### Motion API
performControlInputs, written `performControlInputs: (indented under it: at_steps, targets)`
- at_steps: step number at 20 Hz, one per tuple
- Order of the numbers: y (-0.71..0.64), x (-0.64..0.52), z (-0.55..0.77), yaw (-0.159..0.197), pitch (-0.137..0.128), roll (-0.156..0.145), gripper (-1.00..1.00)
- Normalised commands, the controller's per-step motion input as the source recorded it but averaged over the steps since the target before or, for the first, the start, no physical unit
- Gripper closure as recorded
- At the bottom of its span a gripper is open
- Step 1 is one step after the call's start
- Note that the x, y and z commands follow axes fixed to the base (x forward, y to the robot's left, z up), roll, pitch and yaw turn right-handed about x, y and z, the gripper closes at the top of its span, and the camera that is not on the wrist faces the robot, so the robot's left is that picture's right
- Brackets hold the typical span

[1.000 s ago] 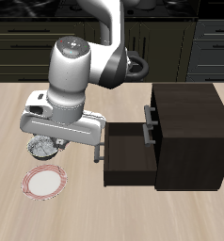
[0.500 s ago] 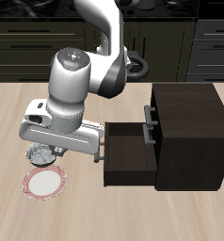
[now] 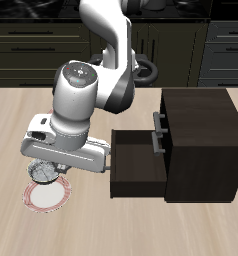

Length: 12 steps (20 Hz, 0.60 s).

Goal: Place the bowl on the farthest plate relative to the robot

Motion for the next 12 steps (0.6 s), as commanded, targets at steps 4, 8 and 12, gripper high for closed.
performControlInputs:
  at_steps: [4, 8, 12]
  targets:
    - [-0.06, 0.02, -0.18, 0.003, 0.029, -0.025, 1.00]
    - [-0.02, 0.05, -0.35, 0.017, 0.063, -0.029, 1.00]
    - [0.07, 0.05, -0.23, 0.010, 0.028, 0.018, 1.00]
